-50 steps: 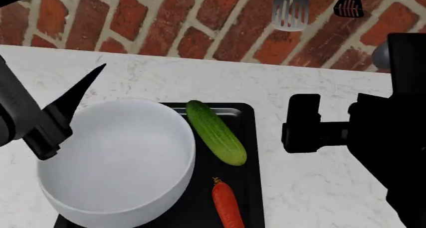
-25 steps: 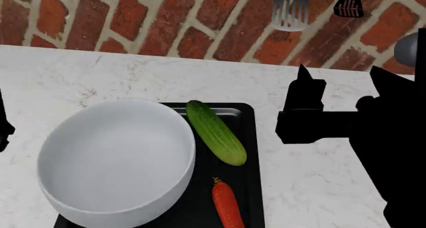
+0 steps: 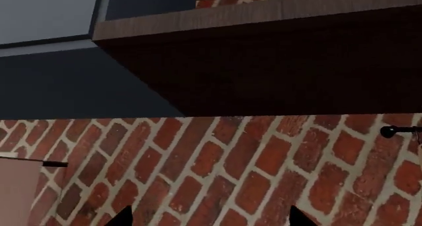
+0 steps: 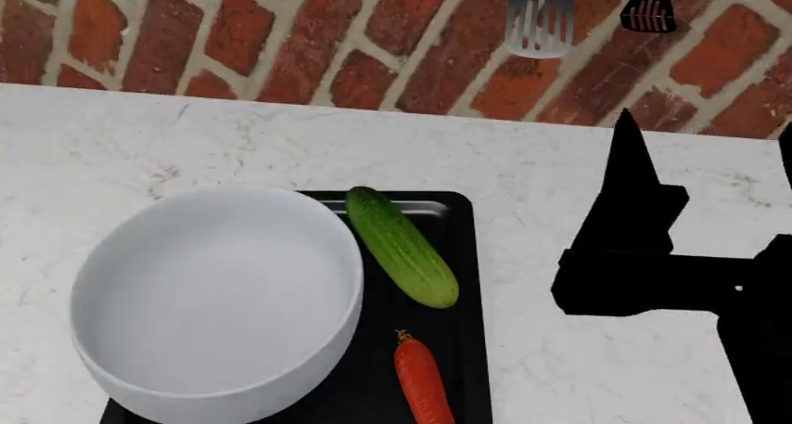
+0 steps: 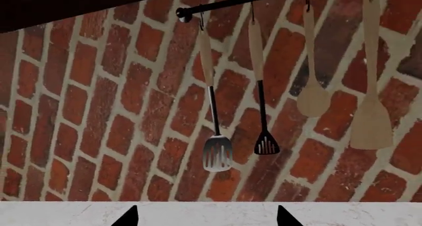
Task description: Place the two vegetables and bowl onto the tray for setting up a vegetable dip station.
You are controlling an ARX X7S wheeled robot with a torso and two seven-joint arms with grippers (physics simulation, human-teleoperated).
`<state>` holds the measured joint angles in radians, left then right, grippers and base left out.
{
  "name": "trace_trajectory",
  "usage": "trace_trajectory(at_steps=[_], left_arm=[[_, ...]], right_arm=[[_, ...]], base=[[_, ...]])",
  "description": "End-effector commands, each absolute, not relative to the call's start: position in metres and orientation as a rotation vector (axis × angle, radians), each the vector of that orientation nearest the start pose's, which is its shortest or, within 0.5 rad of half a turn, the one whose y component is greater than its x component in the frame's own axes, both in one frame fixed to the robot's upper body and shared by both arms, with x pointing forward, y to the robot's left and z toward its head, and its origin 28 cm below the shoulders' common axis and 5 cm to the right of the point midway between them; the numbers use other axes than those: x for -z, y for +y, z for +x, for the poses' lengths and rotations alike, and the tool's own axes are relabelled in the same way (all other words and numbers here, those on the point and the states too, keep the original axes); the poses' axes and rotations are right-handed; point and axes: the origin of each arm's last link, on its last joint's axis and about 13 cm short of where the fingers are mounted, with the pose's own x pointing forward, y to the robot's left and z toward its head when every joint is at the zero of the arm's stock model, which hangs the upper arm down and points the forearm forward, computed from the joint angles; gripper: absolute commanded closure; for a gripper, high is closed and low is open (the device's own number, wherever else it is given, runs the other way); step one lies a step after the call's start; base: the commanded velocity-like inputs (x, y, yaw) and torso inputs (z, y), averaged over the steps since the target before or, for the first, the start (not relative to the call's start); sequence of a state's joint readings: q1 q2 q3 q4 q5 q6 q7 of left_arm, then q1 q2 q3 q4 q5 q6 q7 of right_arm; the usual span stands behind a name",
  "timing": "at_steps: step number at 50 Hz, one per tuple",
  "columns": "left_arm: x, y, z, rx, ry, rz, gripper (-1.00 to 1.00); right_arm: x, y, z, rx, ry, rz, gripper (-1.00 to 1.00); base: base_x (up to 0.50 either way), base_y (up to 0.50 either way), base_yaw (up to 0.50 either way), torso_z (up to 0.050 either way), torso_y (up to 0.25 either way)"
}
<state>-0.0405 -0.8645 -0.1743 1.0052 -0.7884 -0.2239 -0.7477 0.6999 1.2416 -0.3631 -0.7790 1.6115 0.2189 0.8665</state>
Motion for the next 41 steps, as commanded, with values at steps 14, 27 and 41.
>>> trace_trajectory(at_steps=[14,27,41], left_arm=[[-0.239,0.277,0.104,-0.209,-0.769,-0.099,-1.00],[-0.243,0.276,0.097,-0.209,-0.837,-0.139,-1.00],[-0.244,0.273,0.099,-0.202,-0.918,-0.179,-1.00]], right_arm=[[-0.286,-0.154,0.128,-0.062,-0.315,0.161,-1.00],[-0.300,-0.149,0.119,-0.063,-0.442,0.195,-1.00],[-0.319,-0.149,0.114,-0.082,-0.524,0.167,-1.00]], base=[[0.00,0.00,0.00,0.000,0.000],[0.00,0.00,0.00,0.000,0.000],[0.00,0.00,0.00,0.000,0.000]])
